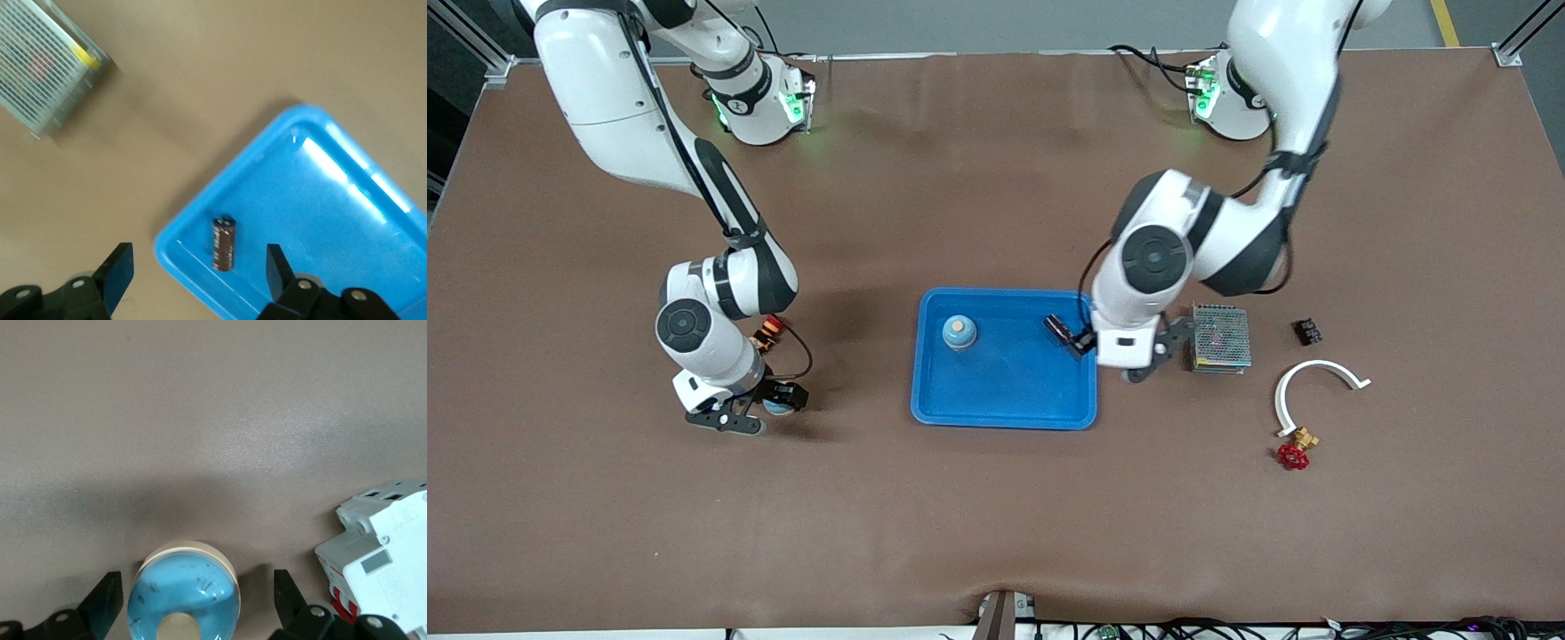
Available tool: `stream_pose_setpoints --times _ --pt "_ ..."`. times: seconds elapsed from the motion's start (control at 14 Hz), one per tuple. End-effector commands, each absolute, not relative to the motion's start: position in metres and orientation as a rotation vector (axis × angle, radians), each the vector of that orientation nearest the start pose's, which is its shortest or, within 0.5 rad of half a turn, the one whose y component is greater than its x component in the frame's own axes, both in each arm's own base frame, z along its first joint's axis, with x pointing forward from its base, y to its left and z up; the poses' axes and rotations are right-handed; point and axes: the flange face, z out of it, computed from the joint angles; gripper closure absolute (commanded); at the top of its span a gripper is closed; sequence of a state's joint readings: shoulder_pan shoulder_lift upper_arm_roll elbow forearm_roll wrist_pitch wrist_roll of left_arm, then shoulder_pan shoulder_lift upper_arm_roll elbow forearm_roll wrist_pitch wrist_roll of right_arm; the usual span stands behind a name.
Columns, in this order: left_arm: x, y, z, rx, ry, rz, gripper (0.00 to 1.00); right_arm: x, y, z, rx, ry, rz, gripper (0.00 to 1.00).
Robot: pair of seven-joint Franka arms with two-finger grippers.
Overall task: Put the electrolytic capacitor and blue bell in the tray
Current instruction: 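Move the right gripper to the second bell while the left gripper withdraws, then grasp the bell with the right gripper while the left gripper reaches the capacitor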
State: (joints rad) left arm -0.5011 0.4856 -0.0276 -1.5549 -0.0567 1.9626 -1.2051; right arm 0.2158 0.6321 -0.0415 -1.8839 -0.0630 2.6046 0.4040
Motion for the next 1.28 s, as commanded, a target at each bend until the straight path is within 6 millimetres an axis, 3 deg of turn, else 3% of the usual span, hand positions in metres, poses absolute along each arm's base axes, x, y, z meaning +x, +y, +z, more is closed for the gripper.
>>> stream_pose_setpoints --times 0.0,0.14,0.36,0.5,0.71,0.93,1.21 --pt "0.603 -0.275 0.409 -2.961 -0.994 0.137 0.09 0.629 0.111 0.180 -3.151 0.255 -0.181 0.00" --pt "0.618 -0.212 0.439 -2.996 -0.909 0.138 0.08 0.629 0.112 0.180 -3.149 0.254 -0.182 0.00" --pt "0.628 -0.122 0.459 -3.024 -0.709 0.174 0.04 0.628 0.116 0.180 -3.145 0.255 -0.181 0.00" --pt "0.636 -0.069 0.459 -3.037 -0.600 0.164 0.00 0.627 0.118 0.180 -3.145 0.255 -0.176 0.00" --pt "0.643 -0.011 0.454 -3.066 -0.510 0.164 0.00 0.626 0.118 0.176 -3.147 0.255 -0.166 0.00" --pt "0.646 0.026 0.438 -3.068 -0.459 0.163 0.00 0.626 0.118 0.175 -3.148 0.255 -0.162 0.00" --pt "0.632 0.050 0.392 -3.066 -0.395 0.138 0.00 0.626 0.118 0.175 -3.148 0.255 -0.164 0.00"
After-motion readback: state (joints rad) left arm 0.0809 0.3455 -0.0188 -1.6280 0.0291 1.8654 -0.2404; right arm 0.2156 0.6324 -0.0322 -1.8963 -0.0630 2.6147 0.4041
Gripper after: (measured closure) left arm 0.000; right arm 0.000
